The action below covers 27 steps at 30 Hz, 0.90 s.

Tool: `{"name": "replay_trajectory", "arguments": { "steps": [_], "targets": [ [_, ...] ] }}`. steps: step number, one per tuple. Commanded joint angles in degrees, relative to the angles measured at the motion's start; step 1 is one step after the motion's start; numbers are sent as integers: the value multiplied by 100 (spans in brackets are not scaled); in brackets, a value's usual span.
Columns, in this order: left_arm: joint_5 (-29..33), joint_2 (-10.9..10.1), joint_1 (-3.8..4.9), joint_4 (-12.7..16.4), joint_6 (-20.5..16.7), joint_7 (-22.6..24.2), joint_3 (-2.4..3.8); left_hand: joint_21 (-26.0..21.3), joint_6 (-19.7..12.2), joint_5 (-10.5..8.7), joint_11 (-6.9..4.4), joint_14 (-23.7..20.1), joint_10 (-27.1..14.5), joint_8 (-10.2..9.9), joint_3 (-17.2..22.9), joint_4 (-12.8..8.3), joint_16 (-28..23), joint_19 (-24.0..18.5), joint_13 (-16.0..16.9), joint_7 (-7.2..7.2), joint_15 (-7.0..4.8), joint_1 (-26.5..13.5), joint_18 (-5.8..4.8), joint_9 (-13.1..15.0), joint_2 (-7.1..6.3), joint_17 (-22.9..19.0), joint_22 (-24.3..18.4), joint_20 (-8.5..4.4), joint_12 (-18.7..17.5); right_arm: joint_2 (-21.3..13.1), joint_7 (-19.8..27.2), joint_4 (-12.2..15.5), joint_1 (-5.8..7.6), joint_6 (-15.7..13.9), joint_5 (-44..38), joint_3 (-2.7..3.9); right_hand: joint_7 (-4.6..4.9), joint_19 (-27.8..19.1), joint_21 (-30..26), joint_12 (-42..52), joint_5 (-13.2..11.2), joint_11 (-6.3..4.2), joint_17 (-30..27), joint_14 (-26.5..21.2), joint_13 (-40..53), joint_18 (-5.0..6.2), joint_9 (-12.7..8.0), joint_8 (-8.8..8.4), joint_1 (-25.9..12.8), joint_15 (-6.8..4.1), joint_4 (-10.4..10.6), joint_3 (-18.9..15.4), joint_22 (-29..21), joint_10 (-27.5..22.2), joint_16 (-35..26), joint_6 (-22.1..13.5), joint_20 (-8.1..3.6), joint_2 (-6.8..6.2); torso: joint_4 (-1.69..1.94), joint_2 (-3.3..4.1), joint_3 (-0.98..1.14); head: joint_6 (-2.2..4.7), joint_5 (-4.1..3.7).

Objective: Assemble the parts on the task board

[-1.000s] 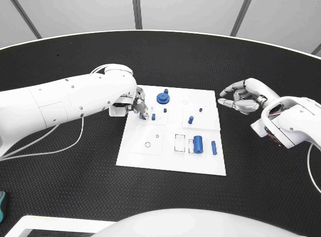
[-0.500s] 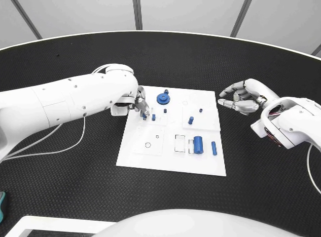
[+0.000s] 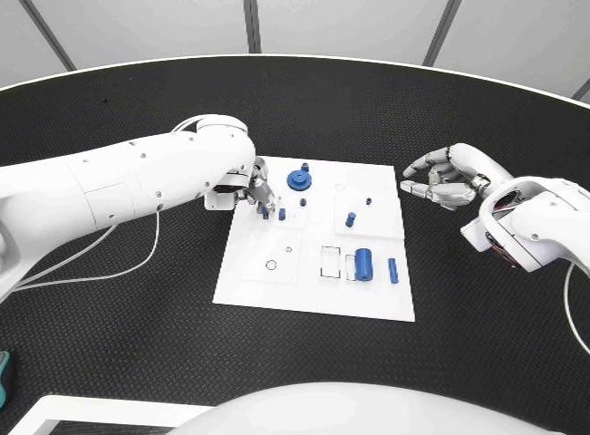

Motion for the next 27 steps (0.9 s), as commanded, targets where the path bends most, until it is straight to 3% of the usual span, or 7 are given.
{"name": "replay_trajectory", "arguments": {
  "steps": [1,14,27],
  "targets": [
    [0,7,0,-15,-46,-158,-1,20,93,24,-33,597,-14,0,34,-25,18,31,-5,-136,-46,35,-82,173,31,1509,-4,-27,5,2,0,0,0,2,0,0,-11,27,-18,16,15,-14,494,342,2,96,-5,35,-1,-52,29,-8,-8,15,-39,-44,-16,-5,6,-2,-1,2,-5],
    [-8,22,-1,-71,-203,-131,-2,22,88,24,-34,597,-19,-2,38,-28,18,34,-14,-137,-47,37,-84,176,30,1509,1,-29,0,10,2,-5,0,8,0,0,-11,27,-18,16,15,-14,494,342,2,96,-5,35,-1,-52,29,-8,-8,15,-39,-44,-16,-5,6,2,-6,11,4],
    [-1,-52,-1,-1,-55,-18,-2,12,62,24,-40,597,-32,-13,71,-78,18,26,-36,-141,-54,73,-81,188,13,1509,-15,-36,-18,13,-5,-8,0,31,0,0,-11,31,-15,16,21,-14,498,343,1,95,-8,40,3,-53,27,-7,-4,14,-37,-45,-16,-6,5,-2,-2,-1,15]
  ]
}}
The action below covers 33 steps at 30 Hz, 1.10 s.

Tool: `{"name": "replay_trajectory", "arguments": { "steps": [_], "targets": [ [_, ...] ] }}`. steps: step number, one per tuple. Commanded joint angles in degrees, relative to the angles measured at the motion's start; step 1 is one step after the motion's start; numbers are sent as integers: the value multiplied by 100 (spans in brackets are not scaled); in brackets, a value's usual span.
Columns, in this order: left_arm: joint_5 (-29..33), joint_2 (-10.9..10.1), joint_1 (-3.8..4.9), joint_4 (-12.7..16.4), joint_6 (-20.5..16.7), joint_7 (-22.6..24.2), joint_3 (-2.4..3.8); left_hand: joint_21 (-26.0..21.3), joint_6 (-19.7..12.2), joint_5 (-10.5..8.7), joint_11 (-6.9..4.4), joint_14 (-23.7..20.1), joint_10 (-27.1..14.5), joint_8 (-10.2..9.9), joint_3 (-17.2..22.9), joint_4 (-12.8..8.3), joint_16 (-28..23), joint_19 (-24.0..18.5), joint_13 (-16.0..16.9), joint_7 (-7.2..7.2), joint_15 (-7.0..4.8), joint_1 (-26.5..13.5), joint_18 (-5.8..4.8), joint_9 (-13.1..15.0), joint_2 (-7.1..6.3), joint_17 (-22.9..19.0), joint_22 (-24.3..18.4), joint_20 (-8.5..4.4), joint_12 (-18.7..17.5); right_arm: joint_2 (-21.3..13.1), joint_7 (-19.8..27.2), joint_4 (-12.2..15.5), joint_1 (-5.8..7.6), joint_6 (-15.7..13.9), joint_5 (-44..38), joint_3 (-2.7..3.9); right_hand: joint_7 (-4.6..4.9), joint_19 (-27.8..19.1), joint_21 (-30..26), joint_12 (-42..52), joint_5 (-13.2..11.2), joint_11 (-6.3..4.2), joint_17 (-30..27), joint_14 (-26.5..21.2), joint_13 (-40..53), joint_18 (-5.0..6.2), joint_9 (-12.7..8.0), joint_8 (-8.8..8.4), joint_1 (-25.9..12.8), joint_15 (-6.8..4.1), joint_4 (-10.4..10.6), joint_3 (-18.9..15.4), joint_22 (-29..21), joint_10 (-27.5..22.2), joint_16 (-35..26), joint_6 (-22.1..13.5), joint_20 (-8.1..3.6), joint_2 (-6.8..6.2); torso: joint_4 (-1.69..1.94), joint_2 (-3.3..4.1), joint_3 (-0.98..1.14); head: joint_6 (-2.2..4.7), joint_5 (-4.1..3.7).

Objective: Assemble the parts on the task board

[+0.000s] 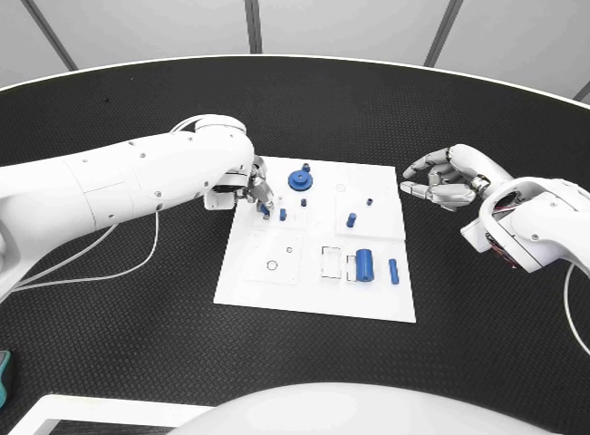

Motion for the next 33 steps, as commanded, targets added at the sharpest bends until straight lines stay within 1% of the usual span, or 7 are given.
{"name": "replay_trajectory", "arguments": {
  "steps": [1,7,12,15,24,33],
  "targets": [
    [7,-30,0,30,26,-11,0,12,83,17,-28,597,0,14,71,-77,18,7,-5,-119,-54,73,-81,6,13,1509,-6,-16,-18,0,-1,-1,0,4,0,0,-11,30,-15,16,21,-14,499,343,1,95,-8,18,3,-53,27,-7,-3,14,-37,-45,-16,-6,-3,-3,3,-7,3],
    [24,-125,0,149,39,18,0,14,80,17,-30,597,2,12,78,-91,18,10,-2,-120,-55,83,-82,8,7,1509,-2,-17,-19,0,-1,-2,0,9,0,0,-11,30,-15,16,21,-14,499,343,1,95,-8,18,3,-53,27,-7,-3,14,-37,-45,-16,-6,-2,-3,5,-5,-1],
    [29,-165,0,200,12,33,0,14,80,17,-30,597,2,12,78,-91,18,10,-2,-120,-55,83,-82,8,7,1509,-2,-17,-19,2,-1,-3,0,12,0,0,-11,30,-15,16,21,-14,499,343,1,95,-8,18,3,-53,27,-7,-3,14,-37,-45,-16,-6,4,-2,1,-3,0],
    [30,-166,0,210,-2,45,1,14,80,17,-30,597,2,12,78,-91,18,10,-2,-120,-55,83,-82,8,7,1509,-2,-17,-19,3,0,-4,0,13,0,0,-11,30,-15,16,21,-14,499,343,1,95,-8,18,3,-53,27,-7,-3,14,-37,-45,-16,-6,-2,0,1,-7,2],
    [27,-140,0,212,-32,57,0,12,81,17,-30,597,3,11,85,-98,18,8,-2,-120,-56,89,-82,11,6,1509,-5,-17,-20,7,1,-6,0,16,0,0,-11,30,-15,16,21,-14,499,343,1,95,-8,18,3,-53,27,-7,-3,14,-37,-45,-16,-6,-3,2,1,-9,4],
    [26,-141,0,243,58,50,0,12,82,17,-30,597,1,11,89,-105,18,8,-9,-120,-56,94,-82,13,3,1509,-5,-18,-24,4,-2,-6,-1,17,0,0,-11,30,-15,16,21,-14,499,343,1,95,-8,18,3,-53,27,-7,-3,14,-37,-45,-16,-6,-2,-4,3,-25,6]
  ]
}}
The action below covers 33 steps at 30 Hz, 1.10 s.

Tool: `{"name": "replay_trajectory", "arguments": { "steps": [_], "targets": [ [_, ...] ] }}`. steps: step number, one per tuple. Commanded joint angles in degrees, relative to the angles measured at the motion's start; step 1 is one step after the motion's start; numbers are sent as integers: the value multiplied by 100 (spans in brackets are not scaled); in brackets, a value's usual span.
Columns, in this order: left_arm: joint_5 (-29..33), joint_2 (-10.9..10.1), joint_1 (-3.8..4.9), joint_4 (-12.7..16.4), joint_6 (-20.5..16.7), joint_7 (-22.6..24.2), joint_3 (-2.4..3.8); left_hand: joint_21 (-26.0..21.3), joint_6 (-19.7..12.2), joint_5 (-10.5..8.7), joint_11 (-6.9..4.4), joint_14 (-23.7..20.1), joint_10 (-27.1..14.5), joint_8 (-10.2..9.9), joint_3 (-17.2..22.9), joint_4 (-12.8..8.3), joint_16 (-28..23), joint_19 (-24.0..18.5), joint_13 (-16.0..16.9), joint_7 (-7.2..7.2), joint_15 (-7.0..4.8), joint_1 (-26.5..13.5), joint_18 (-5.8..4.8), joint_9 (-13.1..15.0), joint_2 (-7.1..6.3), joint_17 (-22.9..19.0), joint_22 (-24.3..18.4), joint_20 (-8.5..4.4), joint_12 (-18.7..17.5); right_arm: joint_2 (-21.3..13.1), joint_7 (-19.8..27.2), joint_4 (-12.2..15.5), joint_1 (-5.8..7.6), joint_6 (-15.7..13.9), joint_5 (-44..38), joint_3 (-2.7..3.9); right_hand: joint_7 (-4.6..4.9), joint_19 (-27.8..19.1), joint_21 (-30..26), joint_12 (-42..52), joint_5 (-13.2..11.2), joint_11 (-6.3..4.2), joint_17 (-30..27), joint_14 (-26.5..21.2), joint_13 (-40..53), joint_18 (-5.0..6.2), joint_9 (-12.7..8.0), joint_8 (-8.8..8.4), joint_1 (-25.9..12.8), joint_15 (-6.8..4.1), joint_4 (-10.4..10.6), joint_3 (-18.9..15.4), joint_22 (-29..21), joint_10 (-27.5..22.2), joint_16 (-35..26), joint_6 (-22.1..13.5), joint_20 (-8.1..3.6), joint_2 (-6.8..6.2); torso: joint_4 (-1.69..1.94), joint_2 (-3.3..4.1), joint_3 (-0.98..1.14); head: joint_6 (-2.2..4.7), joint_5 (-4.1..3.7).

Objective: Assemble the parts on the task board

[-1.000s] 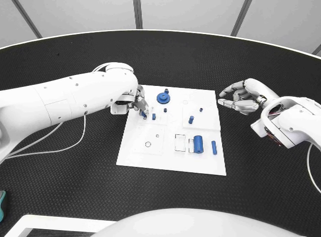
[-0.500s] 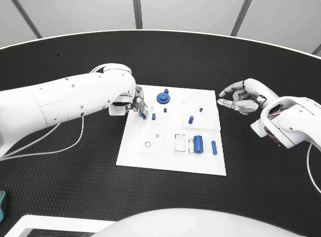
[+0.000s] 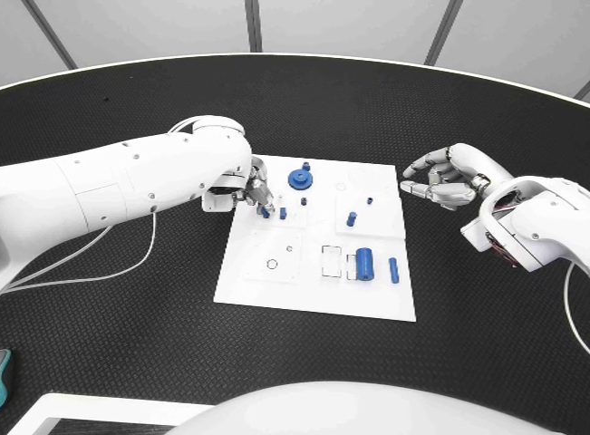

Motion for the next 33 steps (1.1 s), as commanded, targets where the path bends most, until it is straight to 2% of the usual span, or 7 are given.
{"name": "replay_trajectory", "arguments": {
  "steps": [1,14,25,33],
  "targets": [
    [0,-4,0,6,26,-8,0,12,82,39,-41,597,10,9,90,-104,18,8,-10,-119,-56,70,-82,1,25,1509,1,-18,-24,0,-1,-1,0,0,0,0,-11,30,-16,16,21,-14,496,343,1,94,-9,18,3,-53,27,-7,-3,14,-37,-45,-16,-6,1,-5,1,-8,1],
    [-3,-16,0,12,37,-23,0,13,81,39,-42,597,9,7,99,-124,18,10,-14,-121,-57,84,-83,5,15,1509,4,-19,-28,9,0,-9,0,2,0,0,-11,30,-16,16,21,-14,496,343,1,94,-9,18,3,-53,27,-7,-3,14,-37,-45,-16,-6,0,-1,-2,-7,7],
    [-3,45,0,-47,20,-6,0,10,82,40,-43,597,4,6,106,-133,18,8,-27,-121,-58,91,-82,6,12,1509,0,-19,-34,14,5,-10,-1,5,0,-1,-11,30,-16,16,21,-14,496,343,1,94,-9,18,3,-53,27,-7,-3,14,-37,-45,-16,-6,-2,1,5,-11,4],
    [-3,80,0,-78,67,-3,0,10,82,40,-43,597,4,6,106,-133,18,8,-27,-121,-58,91,-82,6,12,1509,0,-19,-34,9,5,-9,-1,8,0,-1,-11,30,-16,16,21,-14,496,343,1,94,-9,18,3,-53,27,-7,-3,14,-37,-45,-16,-6,-5,-4,1,-24,-1]
  ]
}}
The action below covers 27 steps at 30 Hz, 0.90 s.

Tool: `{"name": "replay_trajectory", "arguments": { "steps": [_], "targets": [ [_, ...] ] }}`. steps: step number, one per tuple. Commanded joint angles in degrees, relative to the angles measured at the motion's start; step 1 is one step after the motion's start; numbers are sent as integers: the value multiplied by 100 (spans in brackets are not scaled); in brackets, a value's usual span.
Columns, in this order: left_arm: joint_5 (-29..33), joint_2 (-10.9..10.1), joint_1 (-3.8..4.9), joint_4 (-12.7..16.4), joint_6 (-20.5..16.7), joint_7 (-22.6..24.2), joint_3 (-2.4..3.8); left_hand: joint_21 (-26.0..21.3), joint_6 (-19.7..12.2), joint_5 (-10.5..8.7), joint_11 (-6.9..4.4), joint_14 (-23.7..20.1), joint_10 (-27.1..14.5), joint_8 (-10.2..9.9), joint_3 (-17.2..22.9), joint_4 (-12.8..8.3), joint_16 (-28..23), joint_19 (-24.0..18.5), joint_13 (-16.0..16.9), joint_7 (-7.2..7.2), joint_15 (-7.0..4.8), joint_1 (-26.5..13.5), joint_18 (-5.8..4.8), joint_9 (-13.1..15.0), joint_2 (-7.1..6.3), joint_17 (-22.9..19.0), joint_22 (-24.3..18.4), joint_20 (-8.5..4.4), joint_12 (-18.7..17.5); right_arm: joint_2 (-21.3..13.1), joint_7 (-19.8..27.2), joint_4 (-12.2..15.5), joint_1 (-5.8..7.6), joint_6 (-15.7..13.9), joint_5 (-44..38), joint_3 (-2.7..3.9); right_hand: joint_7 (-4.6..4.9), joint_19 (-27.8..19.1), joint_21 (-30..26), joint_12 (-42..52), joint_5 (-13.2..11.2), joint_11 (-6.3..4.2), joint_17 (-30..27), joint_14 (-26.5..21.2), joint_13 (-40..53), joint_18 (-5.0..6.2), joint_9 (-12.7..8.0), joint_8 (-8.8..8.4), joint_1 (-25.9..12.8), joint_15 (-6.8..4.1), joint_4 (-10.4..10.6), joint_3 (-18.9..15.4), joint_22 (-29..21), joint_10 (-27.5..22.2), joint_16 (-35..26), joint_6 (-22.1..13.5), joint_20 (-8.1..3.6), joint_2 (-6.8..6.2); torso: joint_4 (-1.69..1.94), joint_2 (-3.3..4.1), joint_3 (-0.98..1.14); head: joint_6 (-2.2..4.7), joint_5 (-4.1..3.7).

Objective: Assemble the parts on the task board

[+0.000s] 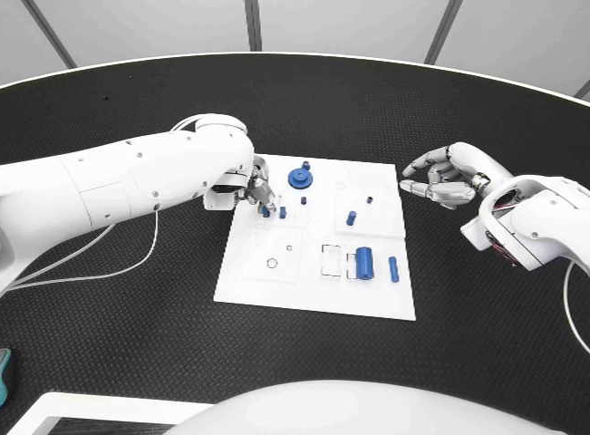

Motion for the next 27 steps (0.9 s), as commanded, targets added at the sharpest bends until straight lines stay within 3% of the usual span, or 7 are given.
{"name": "replay_trajectory", "arguments": {
  "steps": [1,27],
  "targets": [
    [0,6,0,-10,19,-5,0,10,79,23,-28,618,-7,31,106,-133,18,8,-6,-121,-37,90,-82,3,11,1509,0,-19,-34,-1,-1,0,0,1,0,0,-11,30,-16,16,21,-14,497,343,1,95,-9,18,3,-53,27,-7,-3,14,-38,-45,-16,-6,0,-4,-2,-4,-3],
    [0,3,-3,-45,41,-26,-1,10,81,22,-27,618,-2,25,123,-148,18,9,-2,-118,-37,97,-82,9,5,1509,1,-21,-38,9,5,-12,-19,5,1,0,-11,27,-40,11,30,-14,493,342,-6,98,-18,29,4,-53,29,-9,-14,7,-43,-54,-17,-12,1,0,-2,-15,3]
  ]
}}
